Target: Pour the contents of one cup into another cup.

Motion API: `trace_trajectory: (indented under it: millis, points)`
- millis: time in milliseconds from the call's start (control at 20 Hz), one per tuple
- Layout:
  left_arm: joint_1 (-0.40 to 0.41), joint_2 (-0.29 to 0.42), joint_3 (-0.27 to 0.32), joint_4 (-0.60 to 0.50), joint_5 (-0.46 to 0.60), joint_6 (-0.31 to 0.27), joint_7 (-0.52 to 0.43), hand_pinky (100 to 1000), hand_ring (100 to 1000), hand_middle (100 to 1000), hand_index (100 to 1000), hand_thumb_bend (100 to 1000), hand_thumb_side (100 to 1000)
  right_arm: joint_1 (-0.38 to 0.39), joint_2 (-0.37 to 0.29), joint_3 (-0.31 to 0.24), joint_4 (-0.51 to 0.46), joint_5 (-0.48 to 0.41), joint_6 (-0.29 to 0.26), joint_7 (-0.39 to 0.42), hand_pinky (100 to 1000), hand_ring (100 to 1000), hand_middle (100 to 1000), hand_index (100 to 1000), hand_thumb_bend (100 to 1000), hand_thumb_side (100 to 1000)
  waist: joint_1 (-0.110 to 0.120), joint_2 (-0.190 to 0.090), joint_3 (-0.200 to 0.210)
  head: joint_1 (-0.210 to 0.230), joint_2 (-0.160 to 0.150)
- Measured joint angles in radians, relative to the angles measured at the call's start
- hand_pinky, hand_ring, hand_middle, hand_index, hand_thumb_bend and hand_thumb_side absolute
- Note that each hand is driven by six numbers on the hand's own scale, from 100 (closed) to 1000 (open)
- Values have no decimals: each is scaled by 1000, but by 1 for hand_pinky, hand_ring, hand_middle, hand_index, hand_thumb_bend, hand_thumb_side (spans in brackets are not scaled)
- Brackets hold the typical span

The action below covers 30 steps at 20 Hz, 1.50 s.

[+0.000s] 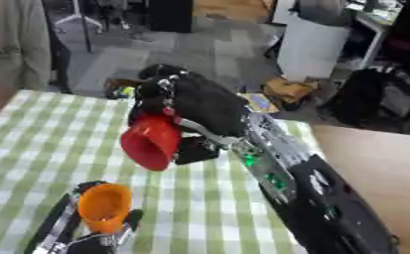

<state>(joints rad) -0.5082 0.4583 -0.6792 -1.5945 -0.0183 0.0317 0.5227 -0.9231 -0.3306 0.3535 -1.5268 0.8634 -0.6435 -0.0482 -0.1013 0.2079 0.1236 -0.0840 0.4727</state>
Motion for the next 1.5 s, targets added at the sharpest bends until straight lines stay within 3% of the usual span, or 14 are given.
trace_trajectory:
  millis: [200, 450, 650, 900, 1200, 1500]
  points:
    - [18, 14, 41, 30, -29, -17, 91, 527, 763, 421, 550, 480, 324, 5, -6, -3, -13, -23, 9, 9, 782, 429, 351, 485, 248, 100, 0, 2, 2, 0, -1]
    - [27, 28, 76, 31, -58, -5, 196, 548, 803, 457, 588, 722, 373, 9, -7, -3, -21, -39, 14, 17, 776, 427, 350, 484, 238, 100, -1, 2, 2, 0, -8]
    - [40, 29, 88, 43, -78, 8, 243, 552, 835, 484, 618, 812, 395, 14, -7, -3, -25, -44, 17, 22, 769, 424, 349, 483, 232, 100, -2, 3, 1, 2, -9]
    - [61, 27, 92, 65, -86, 2, 259, 590, 946, 619, 731, 981, 447, 17, -7, -3, -25, -53, 18, 28, 743, 418, 343, 481, 226, 100, -4, 6, 0, 3, -9]
    - [89, 23, 98, 50, -84, -18, 261, 615, 987, 694, 775, 1000, 517, 37, -8, -21, -25, -111, 43, 30, 622, 392, 310, 473, 203, 100, -1, 7, -2, 4, -9]
    - [114, 25, 105, -42, -16, -35, 250, 637, 1000, 742, 807, 937, 622, 104, -39, -79, -41, -297, 135, 21, 468, 358, 281, 459, 166, 100, 3, 7, -10, 16, -9]
